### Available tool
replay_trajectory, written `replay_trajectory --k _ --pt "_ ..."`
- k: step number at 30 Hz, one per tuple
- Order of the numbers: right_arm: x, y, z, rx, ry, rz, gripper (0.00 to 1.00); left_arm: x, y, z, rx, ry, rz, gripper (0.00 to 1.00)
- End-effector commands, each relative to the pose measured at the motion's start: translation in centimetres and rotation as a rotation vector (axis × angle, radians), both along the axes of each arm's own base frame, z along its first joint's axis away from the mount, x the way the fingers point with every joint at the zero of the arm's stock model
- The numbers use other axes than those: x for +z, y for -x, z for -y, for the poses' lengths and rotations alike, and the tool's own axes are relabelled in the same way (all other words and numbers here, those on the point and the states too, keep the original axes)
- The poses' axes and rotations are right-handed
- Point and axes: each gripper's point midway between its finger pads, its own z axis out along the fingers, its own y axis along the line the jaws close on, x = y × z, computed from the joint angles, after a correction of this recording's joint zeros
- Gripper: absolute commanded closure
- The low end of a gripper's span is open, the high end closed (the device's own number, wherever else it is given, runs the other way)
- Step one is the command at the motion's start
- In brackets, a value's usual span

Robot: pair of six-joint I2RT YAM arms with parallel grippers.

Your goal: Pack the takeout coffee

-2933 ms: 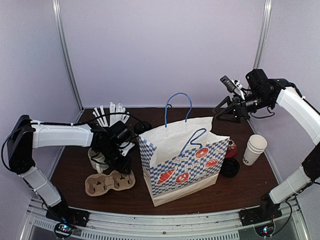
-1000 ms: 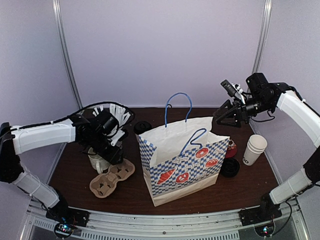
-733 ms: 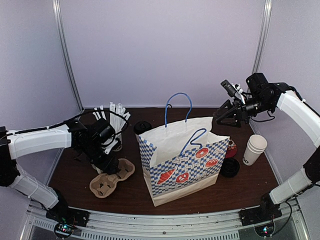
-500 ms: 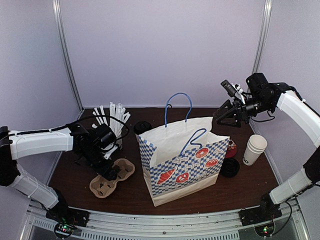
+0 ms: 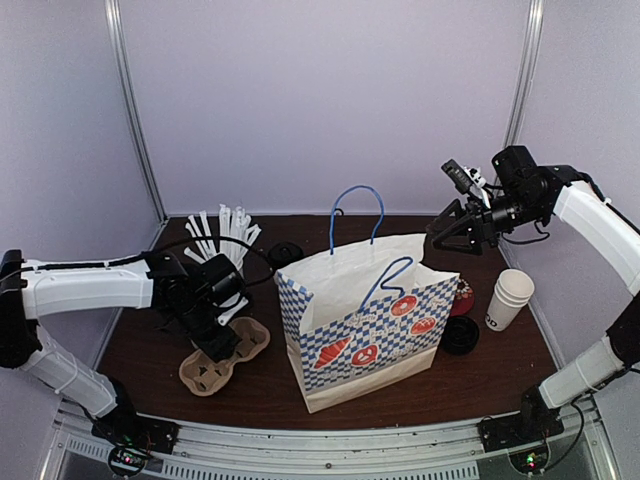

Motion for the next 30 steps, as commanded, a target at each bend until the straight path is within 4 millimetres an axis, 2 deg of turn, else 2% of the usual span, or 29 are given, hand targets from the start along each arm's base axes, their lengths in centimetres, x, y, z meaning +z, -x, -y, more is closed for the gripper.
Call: replay_trajectory --k 1,16,30 --pt "-0.1 0.0 0.1 0.0 -0.01 0.004 0.28 -1.1 0.1 0.5 0.006 -0.02 -0.042 0.47" --pt "-0.2 -0.1 0.1 -0.004 -0.007 0.007 0.28 -2.6 -0.2 0.8 0.031 -0.012 -0.082 0.64" --pt "-0.3 -0.1 0.1 -0.006 -0.007 0.004 0.28 -3.4 -0.6 -0.1 0.073 -0.014 -0.095 0.6"
